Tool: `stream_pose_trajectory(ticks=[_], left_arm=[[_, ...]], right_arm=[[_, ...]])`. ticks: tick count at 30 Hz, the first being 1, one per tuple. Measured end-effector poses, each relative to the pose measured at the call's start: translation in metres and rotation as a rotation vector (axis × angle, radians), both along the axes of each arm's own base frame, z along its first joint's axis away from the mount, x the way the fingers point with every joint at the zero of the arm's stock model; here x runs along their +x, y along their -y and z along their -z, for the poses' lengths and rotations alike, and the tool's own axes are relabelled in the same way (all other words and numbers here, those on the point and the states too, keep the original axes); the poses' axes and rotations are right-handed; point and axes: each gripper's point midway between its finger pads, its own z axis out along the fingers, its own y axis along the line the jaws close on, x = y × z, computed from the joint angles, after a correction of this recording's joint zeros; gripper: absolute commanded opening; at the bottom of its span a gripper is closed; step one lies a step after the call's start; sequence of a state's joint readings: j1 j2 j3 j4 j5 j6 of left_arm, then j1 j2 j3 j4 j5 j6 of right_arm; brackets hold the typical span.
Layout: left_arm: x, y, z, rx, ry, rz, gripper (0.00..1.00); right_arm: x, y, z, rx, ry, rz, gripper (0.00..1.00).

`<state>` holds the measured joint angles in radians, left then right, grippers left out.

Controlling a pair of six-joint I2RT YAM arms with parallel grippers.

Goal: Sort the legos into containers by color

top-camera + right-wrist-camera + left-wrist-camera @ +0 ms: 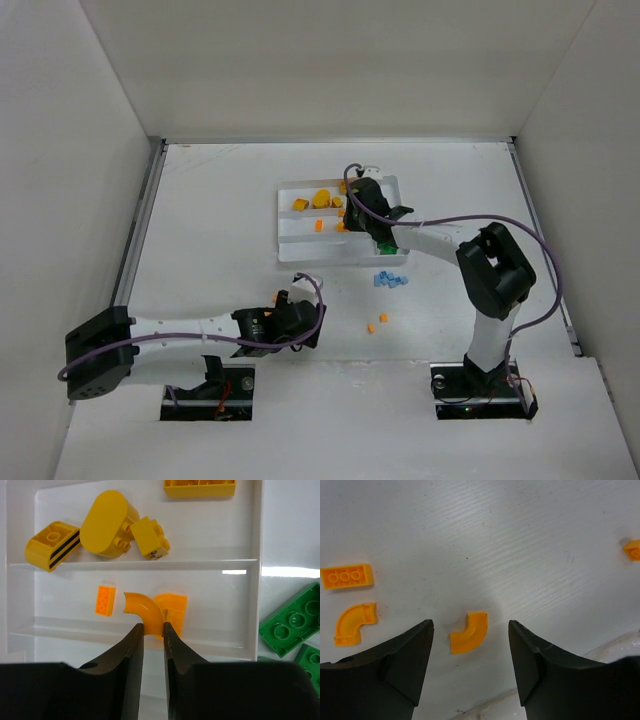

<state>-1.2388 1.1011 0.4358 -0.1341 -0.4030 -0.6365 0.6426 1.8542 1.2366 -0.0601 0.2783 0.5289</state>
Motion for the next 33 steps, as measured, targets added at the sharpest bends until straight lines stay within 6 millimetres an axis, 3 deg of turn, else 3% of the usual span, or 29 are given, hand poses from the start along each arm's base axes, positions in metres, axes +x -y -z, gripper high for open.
stream_pose_trajectory(ticks=[8, 12, 20, 23, 29, 33], left_arm=[[-0.003, -0.001, 0.008, 0.031, -0.02, 0.009, 0.59], [-0.002, -0.001, 0.012, 0.054, -0.022, 0.008, 0.59], [0.0, 0.0, 0.012, 0.064, -0.017, 0.003, 0.56], [0.0, 0.0, 0.013, 0.069, -0.014, 0.004, 0.53], [-0.004, 0.002, 0.013, 0.088, -0.012, 0.021, 0.49], [-0.009, 0.003, 0.014, 0.102, -0.014, 0.036, 0.39]], right_arm=[[-0.003, 0.003, 0.009, -0.029, -0.021, -0.009, 0.29], [-0.003, 0.003, 0.009, -0.031, -0.021, -0.01, 0.45], [-0.006, 0.006, 0.01, -0.04, -0.021, -0.014, 0.45], [-0.017, 0.014, 0.008, -0.042, -0.022, -0.011, 0.45], [-0.044, 0.034, -0.016, -0.006, 0.017, 0.012, 0.46], [-0.068, 0.045, -0.018, 0.015, 0.024, 0.024, 0.49]])
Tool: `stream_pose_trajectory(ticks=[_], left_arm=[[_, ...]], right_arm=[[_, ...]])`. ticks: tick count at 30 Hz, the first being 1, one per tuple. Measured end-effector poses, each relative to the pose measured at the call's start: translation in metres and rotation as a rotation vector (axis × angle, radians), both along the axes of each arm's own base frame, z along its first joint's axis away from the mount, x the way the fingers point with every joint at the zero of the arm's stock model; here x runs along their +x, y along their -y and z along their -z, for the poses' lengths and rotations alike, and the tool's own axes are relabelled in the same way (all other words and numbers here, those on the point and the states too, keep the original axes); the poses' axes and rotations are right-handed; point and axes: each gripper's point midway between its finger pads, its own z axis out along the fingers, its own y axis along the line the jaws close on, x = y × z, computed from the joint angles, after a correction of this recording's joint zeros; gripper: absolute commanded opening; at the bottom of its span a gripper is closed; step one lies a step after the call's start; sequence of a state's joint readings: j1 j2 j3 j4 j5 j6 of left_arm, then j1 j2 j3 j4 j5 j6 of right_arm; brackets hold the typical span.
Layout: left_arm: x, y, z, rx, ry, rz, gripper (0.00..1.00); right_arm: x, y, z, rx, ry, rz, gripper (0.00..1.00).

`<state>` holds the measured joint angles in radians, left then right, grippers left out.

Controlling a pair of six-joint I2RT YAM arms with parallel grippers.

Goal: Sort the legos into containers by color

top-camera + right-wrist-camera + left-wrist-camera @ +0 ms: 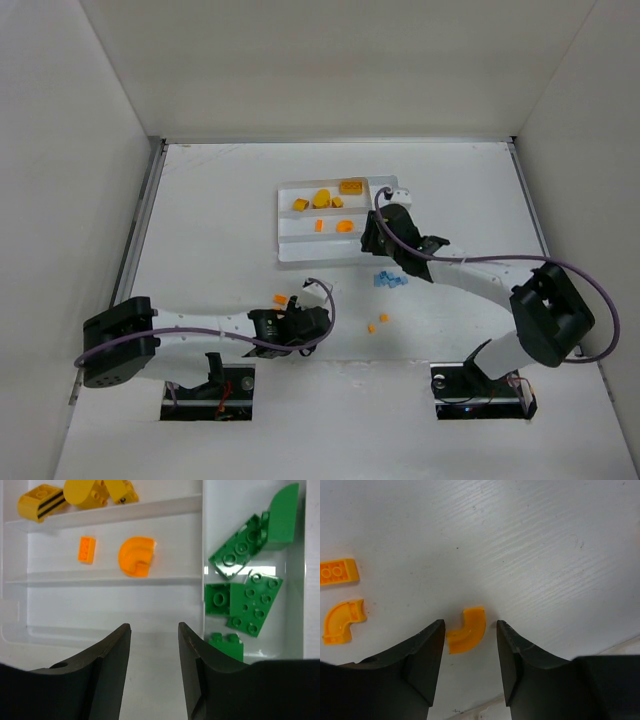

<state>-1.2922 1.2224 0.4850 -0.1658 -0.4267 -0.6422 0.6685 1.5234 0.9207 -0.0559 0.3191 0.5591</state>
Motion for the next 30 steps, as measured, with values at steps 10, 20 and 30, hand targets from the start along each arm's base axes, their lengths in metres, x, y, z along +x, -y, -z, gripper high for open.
stream_pose_trajectory(ticks=[10, 20, 30], left_arm=[[-0.002, -0.001, 0.0, 0.019, 0.006, -0.001, 0.17], [0.014, -0.011, -0.002, 0.033, 0.02, -0.057, 0.13], [0.049, -0.007, -0.025, -0.094, 0.051, -0.169, 0.13]], right_arm=[[-0.084, 0.031, 0.041, -0.014, -0.092, 0.011, 0.43], [-0.144, 0.016, 0.034, -0.001, -0.136, -0.083, 0.42], [-0.199, 0.001, 0.053, -0.076, -0.224, -0.216, 0.5]])
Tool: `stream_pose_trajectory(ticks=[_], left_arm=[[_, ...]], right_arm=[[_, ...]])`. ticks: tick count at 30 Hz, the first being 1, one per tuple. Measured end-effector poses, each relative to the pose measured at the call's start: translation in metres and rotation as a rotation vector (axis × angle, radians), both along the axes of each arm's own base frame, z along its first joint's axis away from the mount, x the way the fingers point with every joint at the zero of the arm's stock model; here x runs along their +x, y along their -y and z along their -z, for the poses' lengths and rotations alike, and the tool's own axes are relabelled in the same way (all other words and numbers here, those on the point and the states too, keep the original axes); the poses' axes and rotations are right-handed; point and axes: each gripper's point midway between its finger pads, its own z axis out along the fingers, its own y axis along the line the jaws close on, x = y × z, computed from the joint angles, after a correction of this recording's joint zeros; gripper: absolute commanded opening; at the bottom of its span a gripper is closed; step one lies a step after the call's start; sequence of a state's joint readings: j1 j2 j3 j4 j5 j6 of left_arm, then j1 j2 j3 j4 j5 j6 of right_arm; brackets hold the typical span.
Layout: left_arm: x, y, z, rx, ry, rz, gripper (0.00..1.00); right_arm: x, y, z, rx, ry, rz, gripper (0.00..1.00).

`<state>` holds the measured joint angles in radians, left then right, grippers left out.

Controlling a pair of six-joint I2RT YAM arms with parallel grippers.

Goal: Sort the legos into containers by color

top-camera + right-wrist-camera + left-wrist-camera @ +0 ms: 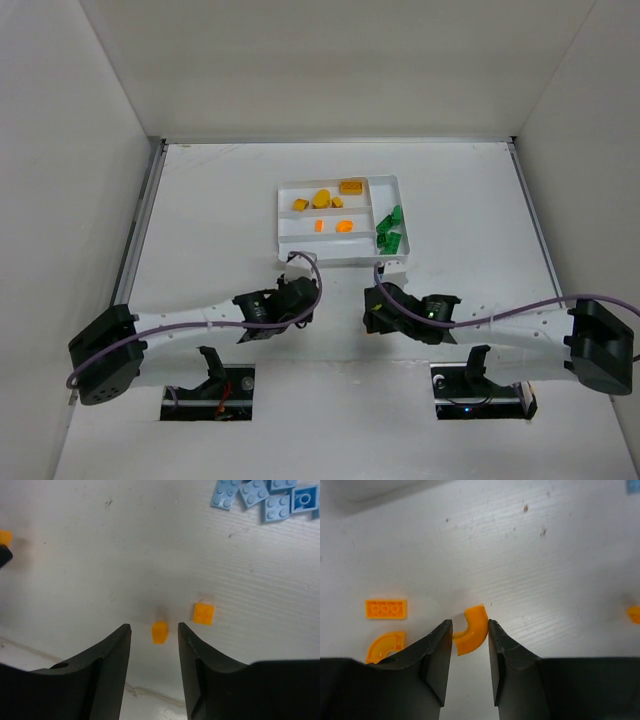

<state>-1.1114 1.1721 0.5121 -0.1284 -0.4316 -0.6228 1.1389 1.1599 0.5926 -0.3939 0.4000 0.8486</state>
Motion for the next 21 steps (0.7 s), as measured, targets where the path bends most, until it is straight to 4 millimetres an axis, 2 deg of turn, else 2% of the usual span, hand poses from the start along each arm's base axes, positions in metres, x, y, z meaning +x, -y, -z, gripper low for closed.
stream_pose_trajectory(ticks=[8, 12, 16, 21], left_arm=[[0.05, 0.013, -0.057, -0.195, 0.1, -0.096, 0.15], [0.079, 0.011, -0.078, -0.26, 0.151, -0.149, 0.15], [0.113, 0.01, -0.087, -0.301, 0.174, -0.201, 0.15], [0.15, 0.009, -0.083, -0.316, 0.173, -0.249, 0.16]], right_arm=[[-0.007, -0.002, 0.014, -0.038, -0.03, -0.016, 0.46], [-0.008, -0.004, 0.02, -0.049, -0.041, -0.019, 0.42], [-0.007, -0.006, 0.025, -0.055, -0.047, -0.021, 0.41], [-0.008, -0.01, 0.029, -0.056, -0.05, -0.029, 0.4]])
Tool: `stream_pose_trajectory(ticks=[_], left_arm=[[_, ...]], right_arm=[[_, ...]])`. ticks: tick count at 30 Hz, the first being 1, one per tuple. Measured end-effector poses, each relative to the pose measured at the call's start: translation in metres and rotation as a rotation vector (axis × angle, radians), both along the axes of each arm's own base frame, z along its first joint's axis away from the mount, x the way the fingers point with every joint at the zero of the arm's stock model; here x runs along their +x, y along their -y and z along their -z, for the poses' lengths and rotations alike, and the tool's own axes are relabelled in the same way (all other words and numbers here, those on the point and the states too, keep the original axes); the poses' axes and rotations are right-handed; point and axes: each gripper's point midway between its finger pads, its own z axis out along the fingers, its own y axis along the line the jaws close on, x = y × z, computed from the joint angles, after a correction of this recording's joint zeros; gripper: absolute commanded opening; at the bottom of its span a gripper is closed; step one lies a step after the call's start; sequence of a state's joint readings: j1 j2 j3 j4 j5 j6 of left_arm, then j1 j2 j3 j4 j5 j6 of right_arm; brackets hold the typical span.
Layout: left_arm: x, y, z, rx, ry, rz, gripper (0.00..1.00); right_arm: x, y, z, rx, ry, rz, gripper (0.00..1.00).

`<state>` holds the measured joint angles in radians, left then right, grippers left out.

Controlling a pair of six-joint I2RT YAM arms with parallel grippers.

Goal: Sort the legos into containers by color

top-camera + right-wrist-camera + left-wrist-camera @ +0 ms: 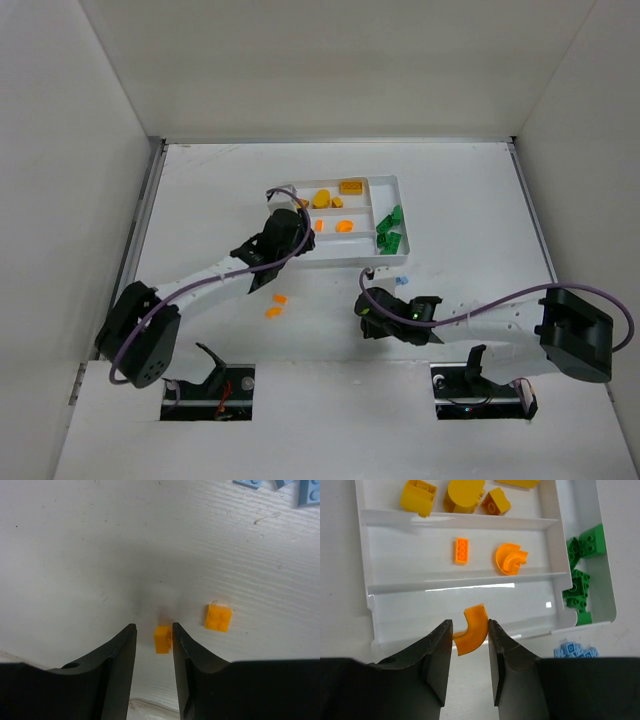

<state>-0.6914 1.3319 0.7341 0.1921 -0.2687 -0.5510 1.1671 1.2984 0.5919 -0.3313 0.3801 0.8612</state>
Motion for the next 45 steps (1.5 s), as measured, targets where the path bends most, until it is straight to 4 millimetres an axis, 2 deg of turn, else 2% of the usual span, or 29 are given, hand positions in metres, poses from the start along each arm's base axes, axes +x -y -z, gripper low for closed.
stream_pose_trajectory(ticks=[6, 12, 16, 21, 25, 29, 32, 34, 37, 41, 45], left_arm=[[0.047, 0.001, 0.013, 0.007, -0.016, -0.046, 0.17], [0.074, 0.002, 0.034, 0.048, -0.042, -0.066, 0.17], [0.078, 0.003, 0.044, 0.074, -0.053, -0.063, 0.21], [0.082, 0.0, 0.049, 0.101, -0.051, -0.072, 0.41], [0.083, -0.001, 0.046, 0.105, -0.039, -0.077, 0.46], [0.08, 0.0, 0.031, 0.086, -0.004, -0.076, 0.47], [0.067, -0.001, 0.011, 0.059, 0.036, -0.064, 0.44], [0.055, -0.002, -0.003, 0.037, 0.068, -0.054, 0.43], [0.031, -0.009, -0.014, 0.012, 0.101, -0.038, 0.42], [-0.009, -0.03, -0.005, 0.025, 0.097, -0.032, 0.41], [-0.046, -0.051, 0.013, 0.059, 0.066, -0.038, 0.41]], right_arm=[[-0.003, -0.003, 0.005, -0.007, -0.006, -0.01, 0.36], [-0.001, -0.005, 0.005, 0.001, -0.001, -0.005, 0.28], [-0.001, -0.004, 0.006, 0.003, 0.002, 0.0, 0.23], [-0.001, -0.004, 0.005, 0.015, 0.007, 0.003, 0.22], [-0.001, -0.004, 0.003, 0.025, 0.01, 0.004, 0.21], [0.0, -0.005, -0.001, 0.036, 0.015, 0.002, 0.21], [0.006, -0.004, -0.004, 0.033, 0.025, 0.005, 0.21], [0.02, -0.003, -0.011, 0.037, 0.043, 0.022, 0.2], [0.055, -0.005, -0.034, 0.073, 0.096, 0.07, 0.2], [0.121, -0.01, -0.068, 0.151, 0.183, 0.161, 0.2], [0.178, -0.005, -0.076, 0.166, 0.228, 0.241, 0.2]])
